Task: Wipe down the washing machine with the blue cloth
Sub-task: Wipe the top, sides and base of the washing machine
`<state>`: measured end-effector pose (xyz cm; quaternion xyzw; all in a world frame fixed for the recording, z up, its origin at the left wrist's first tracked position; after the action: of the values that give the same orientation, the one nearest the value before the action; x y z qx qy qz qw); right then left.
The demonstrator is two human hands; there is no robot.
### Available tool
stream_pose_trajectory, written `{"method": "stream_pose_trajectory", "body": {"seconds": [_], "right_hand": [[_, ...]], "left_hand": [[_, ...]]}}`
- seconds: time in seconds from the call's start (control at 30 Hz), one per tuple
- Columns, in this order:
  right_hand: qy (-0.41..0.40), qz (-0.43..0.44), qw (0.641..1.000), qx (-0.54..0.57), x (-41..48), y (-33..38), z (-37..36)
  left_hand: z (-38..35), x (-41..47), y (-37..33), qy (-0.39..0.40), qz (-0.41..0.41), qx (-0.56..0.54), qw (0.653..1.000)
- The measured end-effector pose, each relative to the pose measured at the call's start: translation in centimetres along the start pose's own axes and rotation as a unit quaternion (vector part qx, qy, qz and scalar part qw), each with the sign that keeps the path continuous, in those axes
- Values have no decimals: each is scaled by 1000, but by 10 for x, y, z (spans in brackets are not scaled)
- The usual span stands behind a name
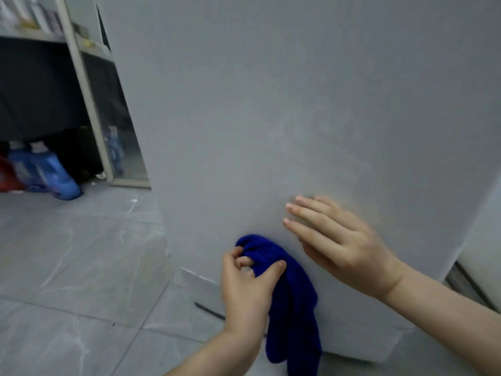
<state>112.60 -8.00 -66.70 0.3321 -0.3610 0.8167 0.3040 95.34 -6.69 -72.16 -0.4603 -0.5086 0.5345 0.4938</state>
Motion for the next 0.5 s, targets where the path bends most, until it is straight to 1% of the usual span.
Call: {"method": "stream_pose_trajectory", "body": {"seconds": [0.07,0.13,0.2,0.27,0.4,0.5], "right_hand": [[-23,-17,999,-42,12,-8,16],[-59,-61,992,-94,31,-22,34],[-85,-106,980,-143,50,-34,49],[-104,-133,970,-173,63,-42,56],[-93,-134,962,-219,63,-49,50],[-92,-118,961,-232,59,-50,46]], "left_hand": [[14,17,-33,-38,-75,5,996],[24,25,-63,-64,-141,31,987],[31,29,-90,-90,-225,65,968],[37,33,-116,-122,-300,76,943],[42,54,-138,-150,-367,92,913],[33,56,-114,-140,-397,126,898]]}}
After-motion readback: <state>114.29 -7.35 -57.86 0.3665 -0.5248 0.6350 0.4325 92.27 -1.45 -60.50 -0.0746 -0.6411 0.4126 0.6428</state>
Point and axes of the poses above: each hand's wrist, its own x-axis towards the middle knuckle, its own z-axis out of the back of the hand, y = z × x, the point moved 2 cm from there along x, towards the middle knuckle, and after that the axes turned 9 degrees about x, right-handed, at the moved point
